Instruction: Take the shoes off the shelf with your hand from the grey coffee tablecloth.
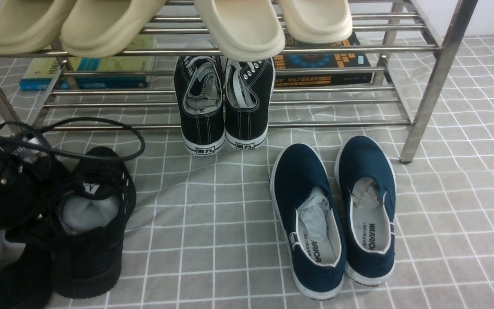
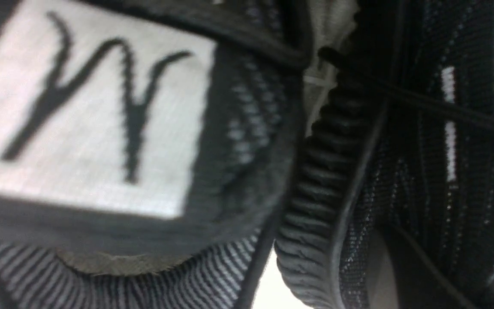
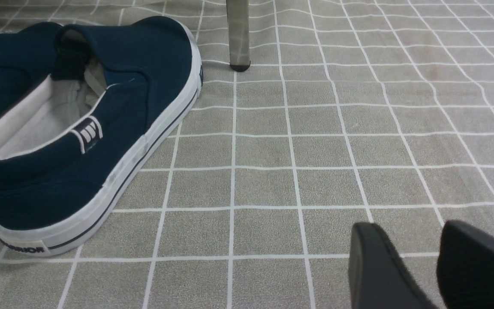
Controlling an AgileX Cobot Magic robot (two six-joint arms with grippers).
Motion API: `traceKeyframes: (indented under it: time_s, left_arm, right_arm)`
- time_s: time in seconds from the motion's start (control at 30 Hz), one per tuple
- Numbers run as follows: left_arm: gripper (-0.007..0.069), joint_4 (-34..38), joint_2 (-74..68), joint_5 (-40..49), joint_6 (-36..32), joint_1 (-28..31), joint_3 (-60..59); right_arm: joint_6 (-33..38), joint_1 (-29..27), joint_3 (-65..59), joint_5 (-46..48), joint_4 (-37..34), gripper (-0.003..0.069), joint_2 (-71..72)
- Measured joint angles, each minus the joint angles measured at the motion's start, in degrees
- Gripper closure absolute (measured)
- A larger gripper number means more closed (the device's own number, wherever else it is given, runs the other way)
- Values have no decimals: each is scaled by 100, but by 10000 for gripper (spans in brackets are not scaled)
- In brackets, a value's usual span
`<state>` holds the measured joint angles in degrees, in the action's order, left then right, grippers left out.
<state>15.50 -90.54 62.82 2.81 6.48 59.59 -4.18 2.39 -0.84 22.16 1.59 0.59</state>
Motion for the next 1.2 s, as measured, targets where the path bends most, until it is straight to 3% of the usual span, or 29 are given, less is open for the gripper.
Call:
traceKeyframes:
  time_s: [0.37, 0.47, 0.67, 0.8, 0.97, 1.07, 1.2]
  left_arm:
    - [601, 68, 0, 101, -221, 0, 0]
    - [572, 56, 0, 166, -235, 0, 0]
    - [438, -70, 232, 318, -201, 0, 26]
    - [405, -178, 638, 369, -201, 0, 108]
    - [472, -286, 1431, 430, -281, 0, 102]
    - [590, -181, 2365, 375, -744, 0, -103]
    - [623, 160, 3395, 191, -1220, 0, -597]
  right_arm:
    - [0, 0, 0, 0, 0, 420, 0]
    - [0, 0, 0, 0, 0, 420, 0]
    - [0, 0, 0, 0, 0, 420, 0]
    - [0, 0, 0, 0, 0, 420, 0]
    - [0, 0, 0, 0, 0, 420, 0]
    - [0, 0, 0, 0, 0, 420, 0]
    - [0, 0, 0, 0, 0, 420, 0]
